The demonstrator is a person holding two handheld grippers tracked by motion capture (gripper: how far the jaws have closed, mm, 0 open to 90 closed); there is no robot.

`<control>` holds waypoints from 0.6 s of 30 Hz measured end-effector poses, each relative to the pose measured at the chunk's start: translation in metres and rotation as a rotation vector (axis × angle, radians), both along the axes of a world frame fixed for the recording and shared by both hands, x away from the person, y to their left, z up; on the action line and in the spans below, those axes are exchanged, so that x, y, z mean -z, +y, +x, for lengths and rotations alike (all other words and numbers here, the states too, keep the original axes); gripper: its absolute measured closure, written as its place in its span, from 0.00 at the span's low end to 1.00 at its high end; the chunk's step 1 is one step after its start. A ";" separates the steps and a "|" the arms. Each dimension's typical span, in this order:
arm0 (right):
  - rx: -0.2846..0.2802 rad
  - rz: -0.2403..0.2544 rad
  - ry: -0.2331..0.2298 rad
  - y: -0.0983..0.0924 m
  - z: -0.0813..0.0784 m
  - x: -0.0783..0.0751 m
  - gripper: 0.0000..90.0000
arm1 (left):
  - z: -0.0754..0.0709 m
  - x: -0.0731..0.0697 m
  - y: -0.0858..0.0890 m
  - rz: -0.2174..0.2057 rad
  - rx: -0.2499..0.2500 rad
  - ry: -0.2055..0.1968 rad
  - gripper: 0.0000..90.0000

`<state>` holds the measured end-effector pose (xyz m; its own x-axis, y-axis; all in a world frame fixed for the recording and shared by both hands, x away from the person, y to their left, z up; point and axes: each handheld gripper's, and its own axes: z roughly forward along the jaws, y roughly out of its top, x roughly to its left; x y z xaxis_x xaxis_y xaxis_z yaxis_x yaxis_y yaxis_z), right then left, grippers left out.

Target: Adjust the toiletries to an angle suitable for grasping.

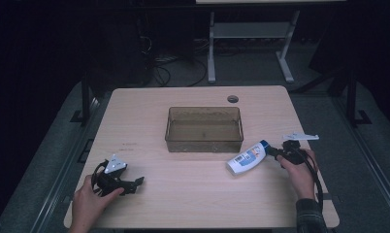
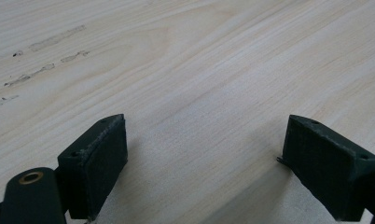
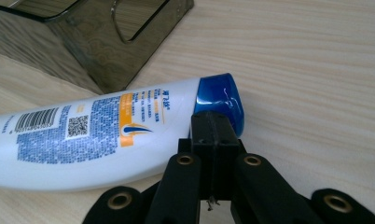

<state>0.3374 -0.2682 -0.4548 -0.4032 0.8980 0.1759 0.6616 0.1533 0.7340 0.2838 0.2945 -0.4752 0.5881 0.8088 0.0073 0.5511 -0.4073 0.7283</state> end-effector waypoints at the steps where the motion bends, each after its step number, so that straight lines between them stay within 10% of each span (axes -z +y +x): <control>1: -0.002 0.000 0.004 0.000 0.001 0.000 1.00 | 0.000 0.000 0.000 0.001 0.000 0.000 0.14; 18: -0.075 0.036 -0.016 0.020 -0.010 -0.016 1.00 | 0.000 0.000 0.000 0.000 0.000 0.000 0.14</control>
<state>0.3277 -0.2479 -0.4391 -0.4726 0.8582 0.2004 0.6371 0.1756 0.7505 0.2837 0.2945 -0.4752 0.5881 0.8088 0.0074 0.5512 -0.4075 0.7281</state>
